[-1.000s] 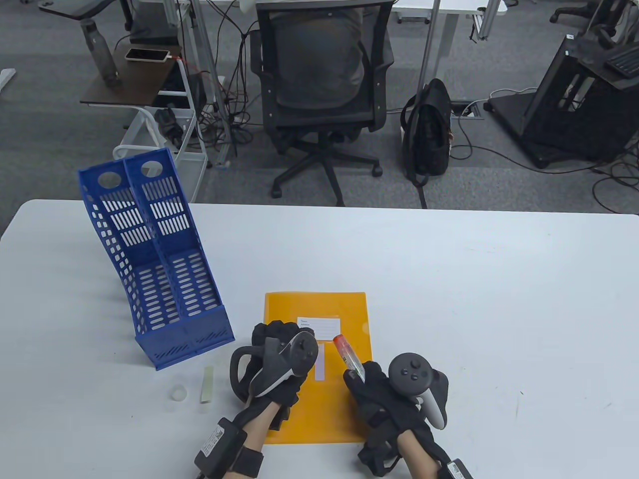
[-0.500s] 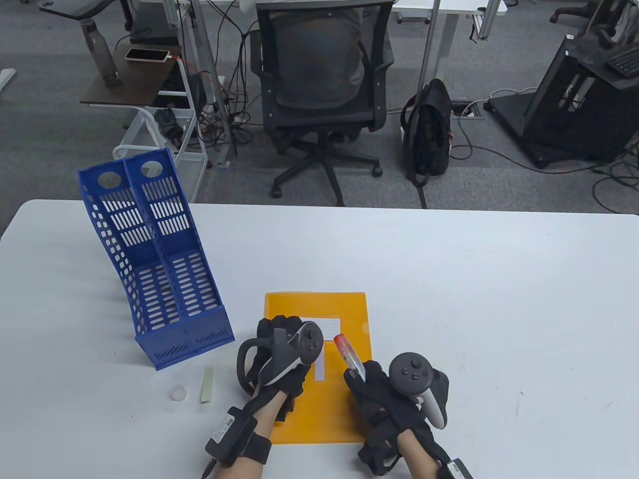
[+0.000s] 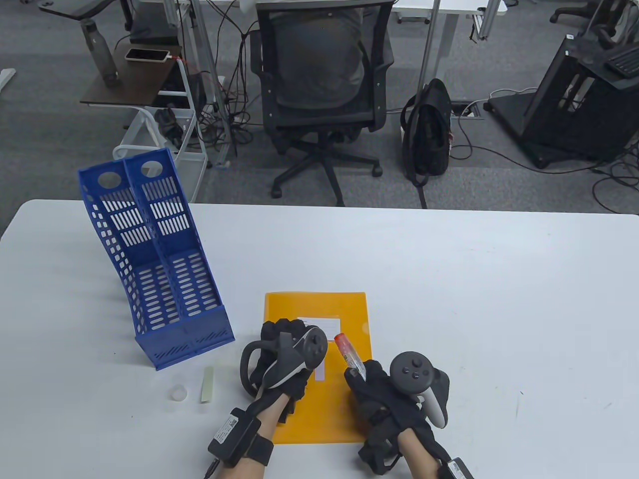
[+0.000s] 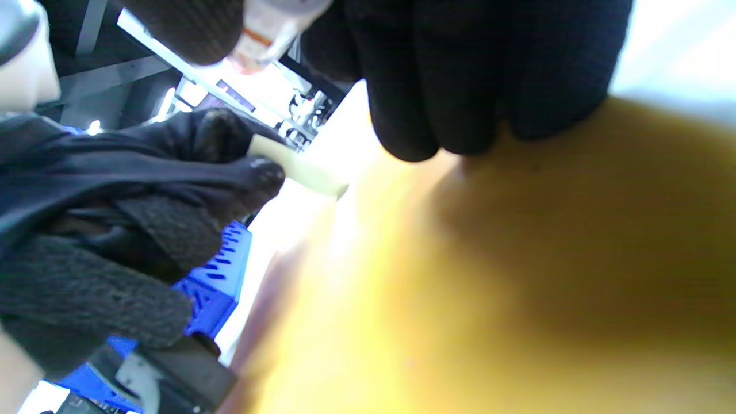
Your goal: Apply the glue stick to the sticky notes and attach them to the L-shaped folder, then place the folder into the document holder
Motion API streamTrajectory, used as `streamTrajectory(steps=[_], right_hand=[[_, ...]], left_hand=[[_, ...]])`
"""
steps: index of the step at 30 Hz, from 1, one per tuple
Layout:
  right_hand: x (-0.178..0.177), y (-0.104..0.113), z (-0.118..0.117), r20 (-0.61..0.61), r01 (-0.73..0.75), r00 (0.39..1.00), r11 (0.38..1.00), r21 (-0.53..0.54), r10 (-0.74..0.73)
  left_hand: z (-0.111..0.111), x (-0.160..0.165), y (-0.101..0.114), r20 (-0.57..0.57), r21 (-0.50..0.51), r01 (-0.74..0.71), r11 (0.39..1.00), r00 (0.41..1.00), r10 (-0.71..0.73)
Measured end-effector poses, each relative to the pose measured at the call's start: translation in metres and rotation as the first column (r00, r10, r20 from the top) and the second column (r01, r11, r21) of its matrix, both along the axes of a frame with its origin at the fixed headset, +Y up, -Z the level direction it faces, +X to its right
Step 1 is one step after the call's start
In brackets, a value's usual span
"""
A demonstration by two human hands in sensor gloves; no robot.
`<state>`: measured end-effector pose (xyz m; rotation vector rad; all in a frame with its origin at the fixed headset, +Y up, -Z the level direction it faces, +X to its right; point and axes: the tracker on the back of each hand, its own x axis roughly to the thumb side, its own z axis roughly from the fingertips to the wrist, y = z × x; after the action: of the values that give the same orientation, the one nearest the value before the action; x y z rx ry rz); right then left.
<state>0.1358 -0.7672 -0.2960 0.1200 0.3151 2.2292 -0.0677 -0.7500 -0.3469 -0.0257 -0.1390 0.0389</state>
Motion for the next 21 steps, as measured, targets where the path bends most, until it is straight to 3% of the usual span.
streamTrajectory(steps=[4, 10, 21], right_hand=[[0.000, 0.000, 0.000, 0.000, 0.000, 1.000, 1.000, 0.000, 0.000], [0.000, 0.000, 0.000, 0.001, 0.005, 1.000, 1.000, -0.004, -0.005], [0.001, 0.000, 0.000, 0.002, 0.004, 1.000, 1.000, -0.005, -0.004]], left_hand=[[-0.001, 0.003, -0.004, 0.033, -0.123, 0.018, 0.992, 0.999, -0.014], [-0.002, 0.005, -0.011, 0.056, -0.212, 0.040, 0.976, 0.998, -0.028], [0.001, 0.008, -0.012, 0.071, -0.239, 0.076, 0.968, 0.996, -0.061]])
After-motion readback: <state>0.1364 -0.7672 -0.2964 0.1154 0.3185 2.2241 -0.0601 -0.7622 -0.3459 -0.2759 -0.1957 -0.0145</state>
